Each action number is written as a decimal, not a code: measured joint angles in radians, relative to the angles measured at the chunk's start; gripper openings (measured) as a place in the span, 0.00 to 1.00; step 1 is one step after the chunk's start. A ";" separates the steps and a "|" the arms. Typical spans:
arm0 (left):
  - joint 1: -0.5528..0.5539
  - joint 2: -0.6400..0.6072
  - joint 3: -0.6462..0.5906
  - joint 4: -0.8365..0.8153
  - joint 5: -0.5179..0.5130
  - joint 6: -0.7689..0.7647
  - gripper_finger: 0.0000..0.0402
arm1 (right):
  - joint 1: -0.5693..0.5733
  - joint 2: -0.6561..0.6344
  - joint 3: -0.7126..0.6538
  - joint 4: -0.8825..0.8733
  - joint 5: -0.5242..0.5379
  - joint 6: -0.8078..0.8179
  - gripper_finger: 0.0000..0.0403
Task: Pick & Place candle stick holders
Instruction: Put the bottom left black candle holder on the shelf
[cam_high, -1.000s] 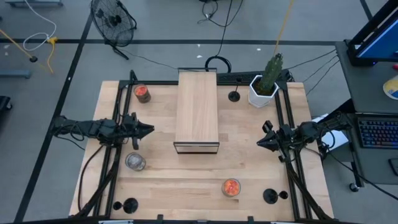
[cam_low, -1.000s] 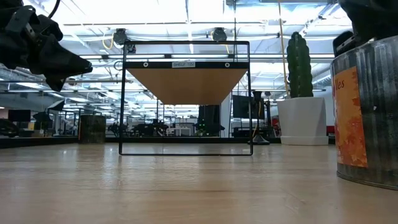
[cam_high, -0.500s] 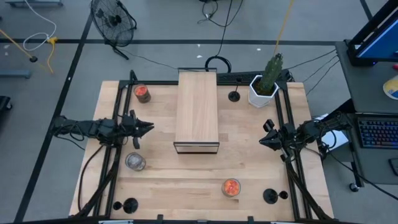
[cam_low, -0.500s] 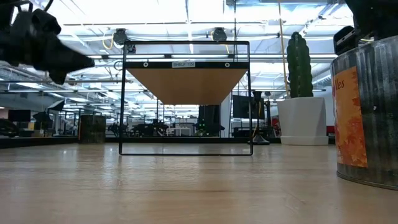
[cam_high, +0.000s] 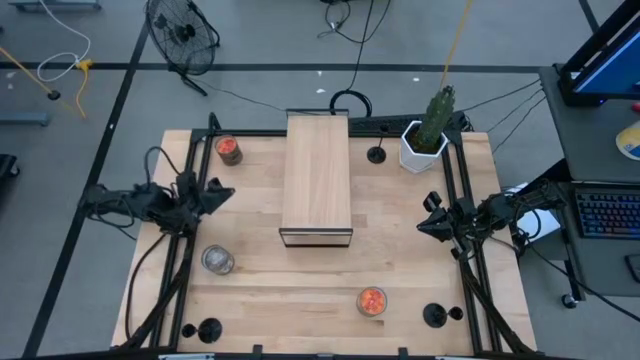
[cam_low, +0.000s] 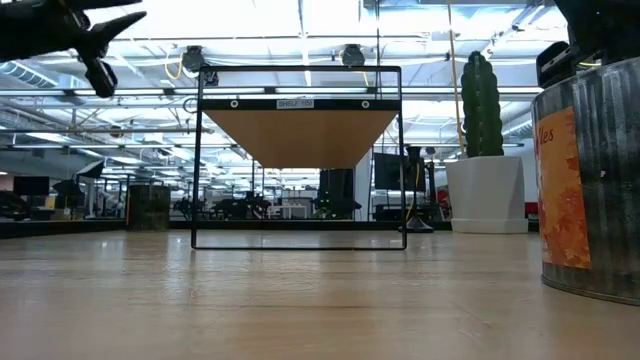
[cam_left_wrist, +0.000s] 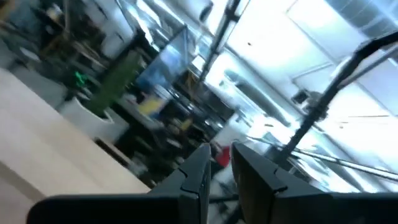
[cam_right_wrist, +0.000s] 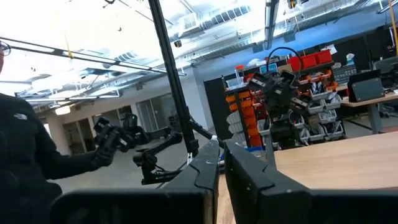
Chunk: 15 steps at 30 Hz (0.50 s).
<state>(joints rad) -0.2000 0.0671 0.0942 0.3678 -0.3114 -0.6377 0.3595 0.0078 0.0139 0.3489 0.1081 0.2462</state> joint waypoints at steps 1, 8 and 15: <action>-0.007 0.026 0.013 -0.006 -0.003 -0.017 0.17 | 0.000 0.000 0.000 0.000 0.000 0.000 0.04; -0.053 0.349 0.236 -0.214 -0.019 -0.142 0.17 | 0.000 0.000 0.000 0.043 0.000 -0.001 0.04; -0.082 0.721 0.632 -0.822 0.191 -0.376 0.17 | 0.000 0.000 0.001 0.066 0.000 -0.001 0.04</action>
<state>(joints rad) -0.2817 0.7879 0.7264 -0.4546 -0.1202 -1.0133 0.3597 0.0079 0.0151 0.4153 0.1081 0.2455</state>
